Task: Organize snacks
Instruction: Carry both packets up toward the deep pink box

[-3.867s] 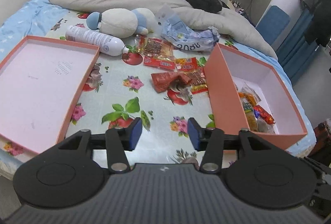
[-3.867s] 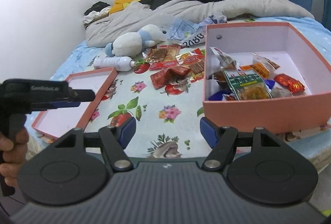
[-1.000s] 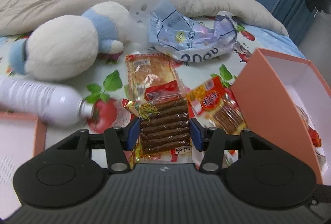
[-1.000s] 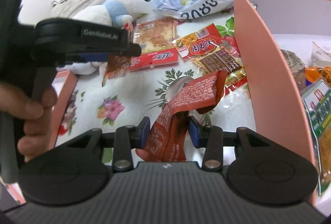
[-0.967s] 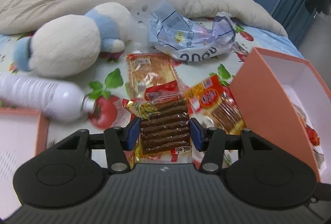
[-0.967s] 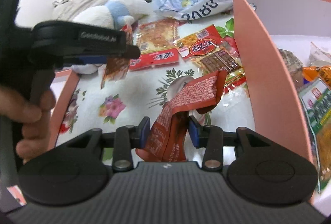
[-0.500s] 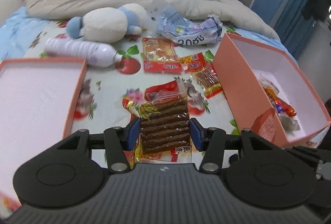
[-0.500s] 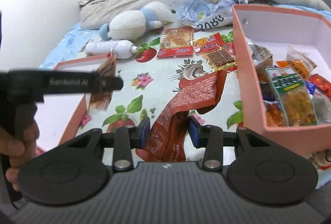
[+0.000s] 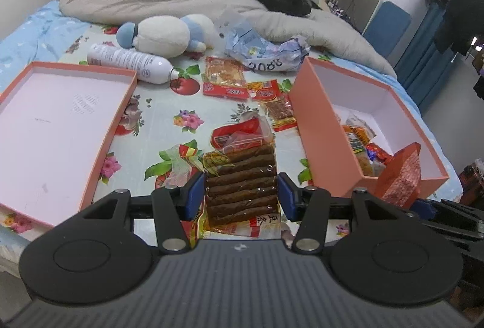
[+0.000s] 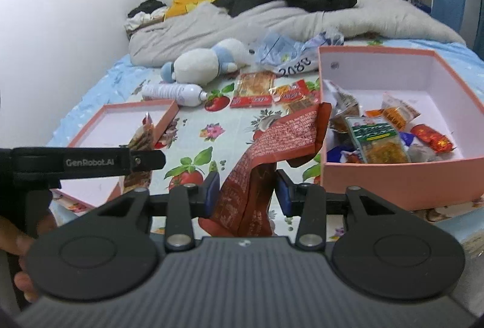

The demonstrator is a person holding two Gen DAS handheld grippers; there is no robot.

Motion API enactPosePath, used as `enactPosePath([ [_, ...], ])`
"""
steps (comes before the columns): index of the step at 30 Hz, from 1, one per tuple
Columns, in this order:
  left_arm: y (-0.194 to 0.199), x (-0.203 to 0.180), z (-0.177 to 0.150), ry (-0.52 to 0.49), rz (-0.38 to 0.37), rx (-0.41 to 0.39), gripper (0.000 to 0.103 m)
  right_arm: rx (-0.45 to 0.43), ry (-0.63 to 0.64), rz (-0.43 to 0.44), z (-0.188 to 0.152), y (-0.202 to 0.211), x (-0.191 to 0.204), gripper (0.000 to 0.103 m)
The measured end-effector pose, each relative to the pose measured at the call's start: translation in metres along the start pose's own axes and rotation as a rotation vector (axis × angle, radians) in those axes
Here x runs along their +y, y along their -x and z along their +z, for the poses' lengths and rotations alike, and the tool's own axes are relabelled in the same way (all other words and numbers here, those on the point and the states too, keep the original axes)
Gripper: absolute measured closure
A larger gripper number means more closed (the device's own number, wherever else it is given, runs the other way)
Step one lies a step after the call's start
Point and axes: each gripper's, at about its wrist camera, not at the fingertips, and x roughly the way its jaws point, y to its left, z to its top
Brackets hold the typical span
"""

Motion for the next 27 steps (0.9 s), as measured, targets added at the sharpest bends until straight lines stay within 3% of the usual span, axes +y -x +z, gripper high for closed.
enactPosePath([
  [8,0.019,-0.03,-0.01,0.024,-0.087,0.0,0.046,-0.037,-0.034,-0.028,-0.012,0.038,-0.024,0.06],
  [14,0.015,-0.068,-0.008,-0.019,-0.156,0.008,0.046,-0.053,-0.083,-0.066,-0.011,0.064,-0.051,0.06],
  [27,-0.055,-0.151,0.045,-0.14,-0.29,0.056,0.046,-0.064,-0.135,-0.175,0.026,0.041,-0.121,0.06],
])
